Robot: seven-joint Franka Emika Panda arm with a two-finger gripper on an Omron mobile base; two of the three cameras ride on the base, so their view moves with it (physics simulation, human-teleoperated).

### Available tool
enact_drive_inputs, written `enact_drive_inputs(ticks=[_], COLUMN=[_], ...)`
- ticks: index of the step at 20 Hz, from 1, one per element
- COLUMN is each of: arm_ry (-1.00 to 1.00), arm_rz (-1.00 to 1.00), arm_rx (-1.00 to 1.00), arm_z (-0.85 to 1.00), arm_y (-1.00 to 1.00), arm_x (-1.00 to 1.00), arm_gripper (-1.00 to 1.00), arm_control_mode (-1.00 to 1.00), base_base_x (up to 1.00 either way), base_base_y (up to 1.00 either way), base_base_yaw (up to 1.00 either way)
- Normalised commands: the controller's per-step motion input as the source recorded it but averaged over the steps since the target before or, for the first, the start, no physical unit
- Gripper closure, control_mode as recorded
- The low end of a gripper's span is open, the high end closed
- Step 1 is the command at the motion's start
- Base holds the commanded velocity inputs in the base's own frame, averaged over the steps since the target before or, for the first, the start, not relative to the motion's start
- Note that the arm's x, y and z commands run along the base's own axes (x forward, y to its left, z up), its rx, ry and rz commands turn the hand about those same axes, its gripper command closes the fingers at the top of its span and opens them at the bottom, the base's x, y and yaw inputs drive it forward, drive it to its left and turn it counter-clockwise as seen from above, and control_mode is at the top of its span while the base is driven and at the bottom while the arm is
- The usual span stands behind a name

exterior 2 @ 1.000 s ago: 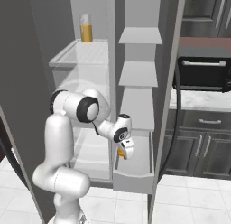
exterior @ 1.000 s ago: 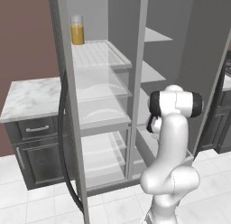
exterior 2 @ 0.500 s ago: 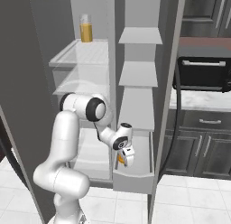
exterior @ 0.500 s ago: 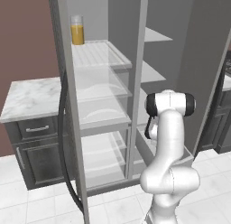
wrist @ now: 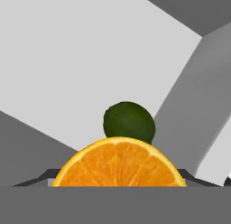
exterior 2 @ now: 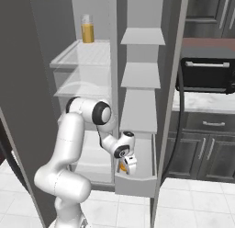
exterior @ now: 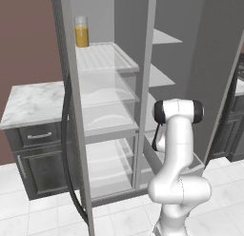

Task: Take the orange and lime from the fridge shelf and place them in the freezer drawer to begin freezing them.

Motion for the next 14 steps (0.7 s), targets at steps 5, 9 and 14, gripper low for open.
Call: enact_drive_inputs(ticks=[5, 9, 14], arm_ry=[0.0, -0.01, 0.0], arm_rz=[0.0, 0.0, 0.0], arm_rx=[0.02, 0.02, 0.02], arm_z=[-0.18, -0.14, -0.24], arm_y=[0.0, 0.0, -0.01], arm_x=[-0.19, -0.25, -0.39], arm_gripper=[1.0, 1.0, 1.0], arm_control_mode=[-1.0, -1.0, -1.0], base_base_x=[0.0, 0.0, 0.0], base_base_y=[0.0, 0.0, 0.0], base_base_yaw=[0.0, 0.0, 0.0])
